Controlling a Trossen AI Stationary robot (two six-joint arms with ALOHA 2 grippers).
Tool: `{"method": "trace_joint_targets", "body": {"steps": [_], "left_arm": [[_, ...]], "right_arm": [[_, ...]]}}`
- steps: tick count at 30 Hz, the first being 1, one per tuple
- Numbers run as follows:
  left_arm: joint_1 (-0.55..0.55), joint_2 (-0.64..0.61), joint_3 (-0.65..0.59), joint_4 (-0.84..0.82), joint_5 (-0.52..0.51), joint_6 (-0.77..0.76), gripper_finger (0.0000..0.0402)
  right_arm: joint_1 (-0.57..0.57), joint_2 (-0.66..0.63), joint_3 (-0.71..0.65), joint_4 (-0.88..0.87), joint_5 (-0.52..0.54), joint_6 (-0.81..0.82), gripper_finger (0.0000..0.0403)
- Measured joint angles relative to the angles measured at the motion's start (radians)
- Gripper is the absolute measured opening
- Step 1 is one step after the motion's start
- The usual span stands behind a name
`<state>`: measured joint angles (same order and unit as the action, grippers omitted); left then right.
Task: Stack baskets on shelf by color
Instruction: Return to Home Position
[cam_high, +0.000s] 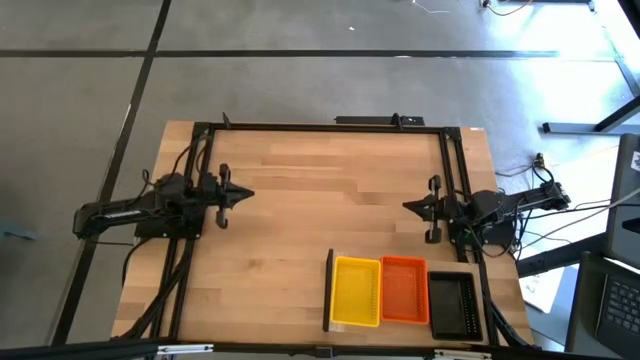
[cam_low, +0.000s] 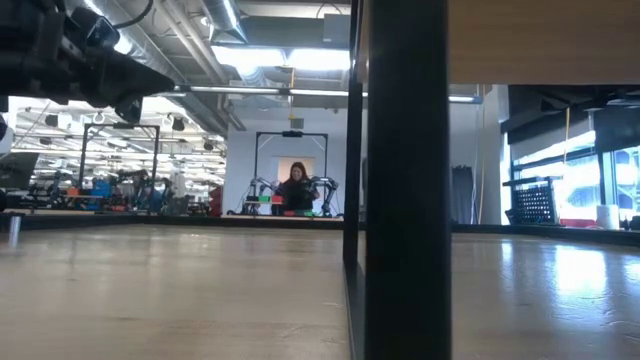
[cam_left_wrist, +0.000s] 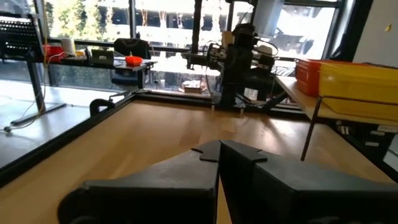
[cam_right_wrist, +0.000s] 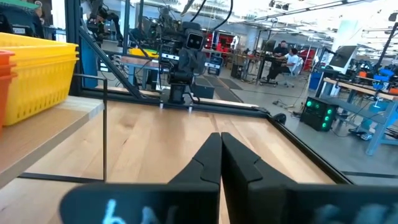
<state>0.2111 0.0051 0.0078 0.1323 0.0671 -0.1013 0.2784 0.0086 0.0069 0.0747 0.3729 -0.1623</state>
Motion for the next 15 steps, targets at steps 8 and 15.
{"method": "trace_joint_targets", "body": {"steps": [8, 15], "left_arm": [[0.000, 0.000, 0.000, -0.045, -0.006, 0.072, 0.0000], [0.000, 0.000, 0.000, -0.045, -0.007, 0.086, 0.0000]], "right_arm": [[0.000, 0.000, 0.000, -0.001, 0.000, 0.003, 0.0000], [0.000, 0.000, 0.000, -0.001, 0.000, 0.000, 0.0000]]}}
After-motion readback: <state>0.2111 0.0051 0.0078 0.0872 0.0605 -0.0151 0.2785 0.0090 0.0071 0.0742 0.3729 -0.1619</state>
